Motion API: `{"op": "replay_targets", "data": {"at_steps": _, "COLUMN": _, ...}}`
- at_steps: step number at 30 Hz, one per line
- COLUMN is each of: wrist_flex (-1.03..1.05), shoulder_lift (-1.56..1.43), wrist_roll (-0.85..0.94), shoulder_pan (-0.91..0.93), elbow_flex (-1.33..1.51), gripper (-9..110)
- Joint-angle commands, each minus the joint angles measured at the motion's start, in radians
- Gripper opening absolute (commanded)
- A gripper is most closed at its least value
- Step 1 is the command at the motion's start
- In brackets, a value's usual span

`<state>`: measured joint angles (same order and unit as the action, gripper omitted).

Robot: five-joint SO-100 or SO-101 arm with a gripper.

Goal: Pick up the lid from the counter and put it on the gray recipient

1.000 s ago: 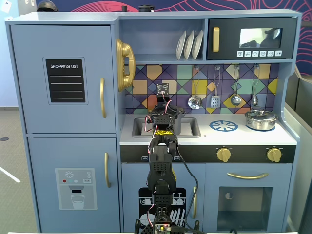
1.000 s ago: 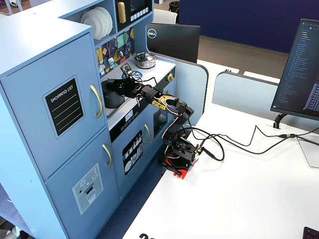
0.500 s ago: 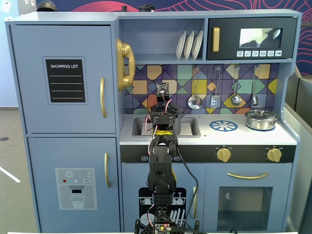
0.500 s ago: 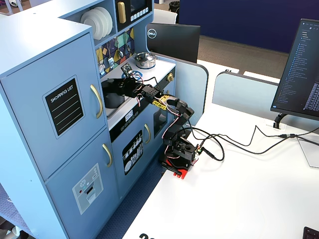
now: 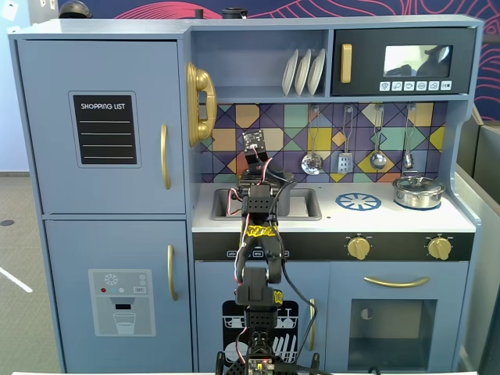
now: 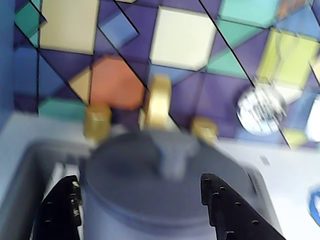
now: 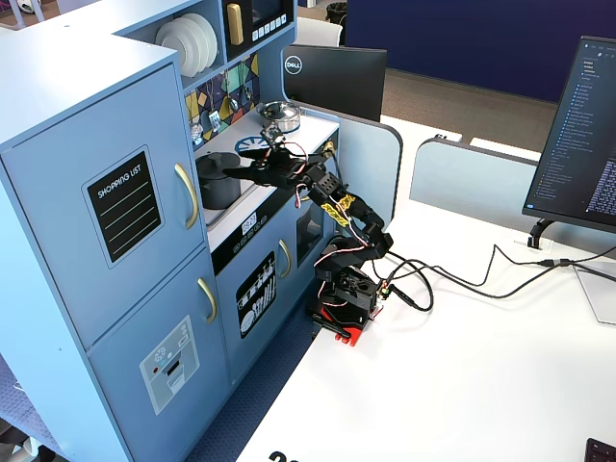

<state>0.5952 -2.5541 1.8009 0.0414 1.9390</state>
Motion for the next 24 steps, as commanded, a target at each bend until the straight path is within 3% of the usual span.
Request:
{"op": "replay_targets", "data": {"at_steps": 1, "wrist_flex": 0.166, "shoulder_lift": -0.129, "wrist_roll": -0.014, "shoulder_pan": -0.046, "elbow_flex": -0.008, "gripper": 14}}
{"op": "replay_targets", "data": {"at_steps": 8, "wrist_flex": 0.376, "shoulder_lift": -0.287, "wrist_roll": 0.008, "shoulder_pan": -0.066, "elbow_flex": 0.184, "gripper": 0}}
{"op": "replay_targets", "data": {"at_steps": 13, "wrist_flex": 0.227, "shoulder_lift": -0.314, "wrist_roll": -0.107, "shoulder_pan": -0.046, "elbow_flex": 0.463, "gripper": 0}}
{"op": "replay_targets", "data": {"at_steps": 17, "wrist_flex": 0.095, "shoulder_lift": -0.321, "wrist_roll": -0.041, "shoulder_pan": -0.034, "elbow_flex": 0.739, "gripper": 0}}
{"op": "replay_targets", "data": {"at_steps": 24, "wrist_flex": 0.236, "shoulder_lift": -0.459, "wrist_roll": -0.172, "shoulder_pan": -0.04, "elbow_flex": 1.017, "gripper": 0}}
